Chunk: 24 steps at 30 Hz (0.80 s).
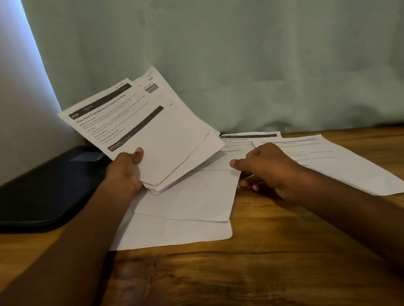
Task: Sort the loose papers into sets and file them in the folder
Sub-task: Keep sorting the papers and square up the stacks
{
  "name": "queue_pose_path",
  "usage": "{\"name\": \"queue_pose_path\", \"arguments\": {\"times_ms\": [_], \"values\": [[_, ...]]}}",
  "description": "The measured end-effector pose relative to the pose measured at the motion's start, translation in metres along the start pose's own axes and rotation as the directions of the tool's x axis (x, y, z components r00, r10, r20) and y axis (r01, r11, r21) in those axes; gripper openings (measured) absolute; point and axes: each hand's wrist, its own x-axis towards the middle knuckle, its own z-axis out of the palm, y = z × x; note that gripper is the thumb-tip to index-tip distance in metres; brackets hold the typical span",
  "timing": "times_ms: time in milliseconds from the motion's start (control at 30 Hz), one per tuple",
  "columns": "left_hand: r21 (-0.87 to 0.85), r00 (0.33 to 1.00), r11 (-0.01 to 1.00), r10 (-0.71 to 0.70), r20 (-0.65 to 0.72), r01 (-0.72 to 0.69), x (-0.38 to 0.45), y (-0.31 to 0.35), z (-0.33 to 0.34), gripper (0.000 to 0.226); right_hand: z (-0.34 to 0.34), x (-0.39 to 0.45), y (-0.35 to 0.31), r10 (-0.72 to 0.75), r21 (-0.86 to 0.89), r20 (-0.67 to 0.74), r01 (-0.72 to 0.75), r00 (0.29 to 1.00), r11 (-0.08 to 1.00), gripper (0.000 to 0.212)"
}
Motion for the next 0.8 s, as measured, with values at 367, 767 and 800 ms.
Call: {"name": "queue_pose_path", "arguments": {"times_ms": [367, 767, 800], "values": [[-0.071, 0.96, 0.986, 0.166, 0.226, -0.154, -0.003, 0.007, 0.005, 0.008, -0.007, 0.005, -0.001, -0.096, 0.308, -0.075, 0.114, 0.993, 0.944, 0.016], [-0.158, 0.94, 0.979, 0.169, 0.298, -0.127, -0.01, 0.008, 0.006, 0.009, -0.064, 0.031, 0.002, 0.082, 0.348, -0.209, -0.004, 0.975, 0.938, 0.018], [-0.151, 0.938, 0.981, 0.16, 0.308, -0.118, -0.01, 0.008, 0.006, 0.009, -0.066, 0.034, 0.006, 0.14, 0.352, -0.151, -0.079, 0.979, 0.933, 0.017]]}}
